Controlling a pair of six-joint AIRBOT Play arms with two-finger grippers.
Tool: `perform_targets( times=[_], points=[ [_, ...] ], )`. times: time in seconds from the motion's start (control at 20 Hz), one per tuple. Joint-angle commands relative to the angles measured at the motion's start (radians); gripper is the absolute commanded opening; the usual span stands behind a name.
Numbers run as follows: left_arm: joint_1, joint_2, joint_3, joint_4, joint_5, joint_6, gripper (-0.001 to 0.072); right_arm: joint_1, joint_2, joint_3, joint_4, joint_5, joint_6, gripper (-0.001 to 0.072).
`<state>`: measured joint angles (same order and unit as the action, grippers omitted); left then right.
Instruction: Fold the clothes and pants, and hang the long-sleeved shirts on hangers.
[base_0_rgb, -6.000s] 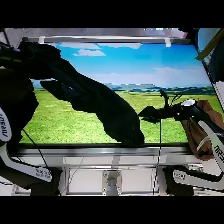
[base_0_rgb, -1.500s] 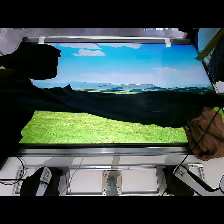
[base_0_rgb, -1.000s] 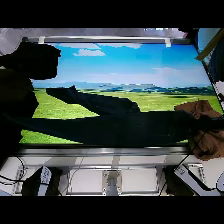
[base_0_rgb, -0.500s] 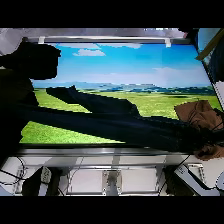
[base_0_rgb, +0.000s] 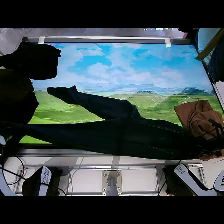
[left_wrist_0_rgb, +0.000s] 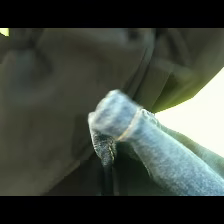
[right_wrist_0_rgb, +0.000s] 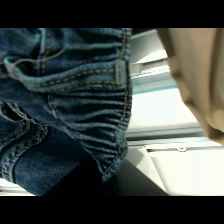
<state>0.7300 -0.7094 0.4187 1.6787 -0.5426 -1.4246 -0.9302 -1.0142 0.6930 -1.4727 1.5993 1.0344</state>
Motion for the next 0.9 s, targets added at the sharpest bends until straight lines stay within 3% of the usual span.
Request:
perform_targets(
  times=[0.0, 0.05, 0.15, 0.25, 0.3, 0.4, 0.5, 0.6, 0.85],
  points=[
    [0.01, 0.005, 0.007, 0.067, -0.043, -0.005, 0.0639, -0.001, 0.003, 0.042, -0.018, 0.012, 0.038, 0.0316],
    [0.009, 0.01, 0.05, 0.06, -0.057, -0.017, 0.071, -0.001, 0.003, 0.087, -0.013, 0.025, 0.058, 0.0505],
    [0.009, 0.026, 0.169, 0.028, -0.038, -0.048, 0.0712, -0.001, 0.005, 0.222, 0.019, 0.058, 0.062, 0.0523],
    [-0.001, 0.019, 0.317, -0.131, 0.007, -0.051, 0.0708, -0.001, 0.005, 0.368, 0.097, 0.035, 0.104, 0.0523],
    [-0.026, -0.009, 0.396, -0.225, -0.004, -0.006, 0.0707, 0.0, 0.005, 0.433, 0.193, -0.033, 0.151, 0.0522],
    [-0.123, -0.152, 0.553, -0.325, -0.217, 0.098, 0.0706, 0.028, 0.003, 0.488, 0.419, -0.19, 0.184, 0.0521],
    [-0.251, -0.372, 0.704, -0.377, -0.442, 0.097, 0.0707, 0.114, -0.004, 0.49, 0.508, -0.306, 0.184, 0.0522],
    [-0.364, -0.59, 0.835, -0.409, -0.46, 0.051, 0.0708, 0.219, -0.025, 0.489, 0.49, -0.33, 0.184, 0.0522],
    [-0.505, -1.029, 1.218, -0.405, -0.479, -0.209, 0.0708, 0.38, -0.074, 0.489, 0.418, -0.324, 0.184, 0.0522]
  ],
)
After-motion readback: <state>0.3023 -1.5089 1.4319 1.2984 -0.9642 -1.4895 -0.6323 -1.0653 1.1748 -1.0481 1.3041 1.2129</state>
